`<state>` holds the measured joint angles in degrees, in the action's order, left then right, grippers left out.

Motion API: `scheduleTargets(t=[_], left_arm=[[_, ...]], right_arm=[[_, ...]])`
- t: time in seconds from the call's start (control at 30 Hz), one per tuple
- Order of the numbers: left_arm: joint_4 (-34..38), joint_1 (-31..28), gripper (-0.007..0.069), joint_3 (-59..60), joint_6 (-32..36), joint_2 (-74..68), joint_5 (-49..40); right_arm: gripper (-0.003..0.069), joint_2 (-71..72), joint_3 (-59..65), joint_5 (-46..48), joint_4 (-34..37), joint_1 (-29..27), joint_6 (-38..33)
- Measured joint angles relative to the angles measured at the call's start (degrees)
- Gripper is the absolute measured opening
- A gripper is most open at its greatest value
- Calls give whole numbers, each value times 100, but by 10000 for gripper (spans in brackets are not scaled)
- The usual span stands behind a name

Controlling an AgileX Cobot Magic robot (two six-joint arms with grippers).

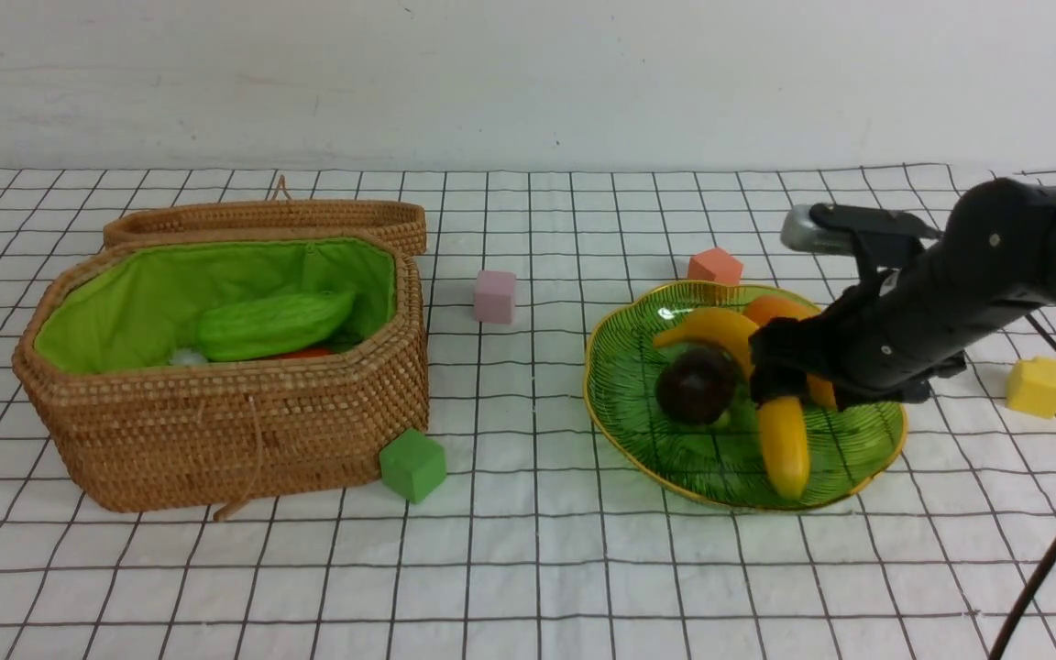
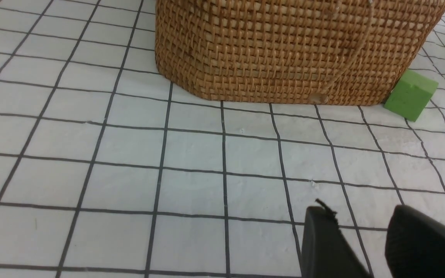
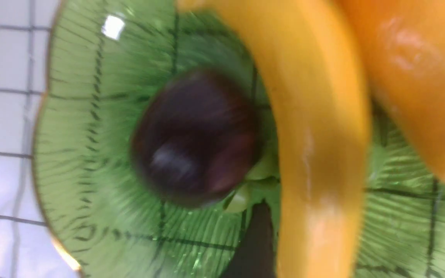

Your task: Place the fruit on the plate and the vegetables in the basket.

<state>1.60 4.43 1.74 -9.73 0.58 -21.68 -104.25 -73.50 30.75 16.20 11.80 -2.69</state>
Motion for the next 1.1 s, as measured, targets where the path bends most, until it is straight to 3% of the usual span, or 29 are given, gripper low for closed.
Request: scheduleTargets(t=[0.13, 0.27, 0.43, 0.5, 0.53, 0.6, 0.7, 1.1], left_arm=[[0, 0, 238, 0, 0, 0, 0], [0, 0, 238, 0, 0, 0, 0], [0, 0, 238, 0, 0, 0, -5], [0, 0, 238, 0, 0, 0, -5], [0, 0, 238, 0, 0, 0, -5], [0, 0, 238, 0, 0, 0, -5], [0, 0, 238, 0, 0, 0, -5], [0, 0, 238, 0, 0, 0, -5]], right_arm=[[674, 679, 0, 74, -39, 0, 0], [613, 1764, 0, 581, -137, 0, -163], [443, 3145, 23, 1547, -354, 0, -390], [304, 3965, 270, 1933, -519, 0, -389], [293, 4028, 302, 1957, -519, 0, -381], [153, 4754, 791, 2084, -585, 0, -251], [3, 5502, 1549, 2012, -691, 0, -198], [-8, 5750, 2089, 3145, -769, 0, -179]])
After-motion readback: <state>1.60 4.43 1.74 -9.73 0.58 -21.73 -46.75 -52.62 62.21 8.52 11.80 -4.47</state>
